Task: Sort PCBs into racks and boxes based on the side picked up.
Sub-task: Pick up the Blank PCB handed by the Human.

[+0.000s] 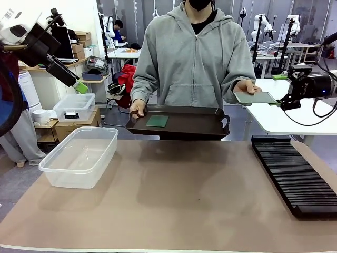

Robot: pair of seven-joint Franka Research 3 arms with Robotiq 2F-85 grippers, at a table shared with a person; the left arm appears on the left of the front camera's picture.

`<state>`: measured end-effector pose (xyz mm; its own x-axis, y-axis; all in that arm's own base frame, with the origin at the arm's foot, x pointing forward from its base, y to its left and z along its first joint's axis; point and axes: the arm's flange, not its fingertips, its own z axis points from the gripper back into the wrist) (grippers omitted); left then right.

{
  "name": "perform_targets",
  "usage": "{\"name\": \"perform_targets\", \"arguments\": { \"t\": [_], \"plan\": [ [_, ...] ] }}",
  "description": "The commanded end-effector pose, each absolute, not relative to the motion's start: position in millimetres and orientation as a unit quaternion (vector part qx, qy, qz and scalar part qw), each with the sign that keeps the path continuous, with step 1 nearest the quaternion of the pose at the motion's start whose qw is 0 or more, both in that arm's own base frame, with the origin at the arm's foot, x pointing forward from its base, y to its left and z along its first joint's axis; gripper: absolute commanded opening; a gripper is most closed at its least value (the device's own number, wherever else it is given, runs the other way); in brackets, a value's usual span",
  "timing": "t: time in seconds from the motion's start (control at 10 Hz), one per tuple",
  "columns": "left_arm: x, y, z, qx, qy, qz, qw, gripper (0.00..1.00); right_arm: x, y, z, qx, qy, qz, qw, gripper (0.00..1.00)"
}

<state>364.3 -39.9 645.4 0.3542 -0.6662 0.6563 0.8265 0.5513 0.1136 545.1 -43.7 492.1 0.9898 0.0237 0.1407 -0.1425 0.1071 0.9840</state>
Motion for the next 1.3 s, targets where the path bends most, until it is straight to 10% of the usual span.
{"name": "perform_targets", "arguments": {
  "t": [0.0, 0.3, 0.4, 0.5, 0.7, 1.2],
  "plan": [
    [364.4, -39.4, 644.5, -0.121, -0.336, -0.459, 0.814, 1.00, 558.0, -37.4, 489.4, 0.691, -0.036, 0.063, 0.719, 1.00],
    [364.4, -39.4, 644.5, -0.121, -0.336, -0.459, 0.814, 1.00, 560.3, -32.6, 487.0, 0.700, -0.027, 0.065, 0.711, 1.00],
    [364.4, -39.4, 644.5, -0.121, -0.336, -0.459, 0.814, 1.00, 562.4, -32.3, 485.5, 0.707, -0.035, 0.073, 0.702, 0.85],
    [364.4, -39.4, 644.5, -0.121, -0.336, -0.459, 0.814, 1.00, 565.5, -33.2, 485.4, 0.716, -0.028, 0.085, 0.692, 0.40],
    [364.4, -39.4, 644.5, -0.121, -0.336, -0.459, 0.814, 1.00, 563.6, -32.1, 485.9, 0.719, -0.020, 0.083, 0.690, 0.00],
    [364.4, -39.4, 644.5, -0.121, -0.336, -0.459, 0.814, 1.00, 563.4, -32.5, 483.7, 0.715, 0.002, 0.074, 0.695, 0.00]
  ]
}}
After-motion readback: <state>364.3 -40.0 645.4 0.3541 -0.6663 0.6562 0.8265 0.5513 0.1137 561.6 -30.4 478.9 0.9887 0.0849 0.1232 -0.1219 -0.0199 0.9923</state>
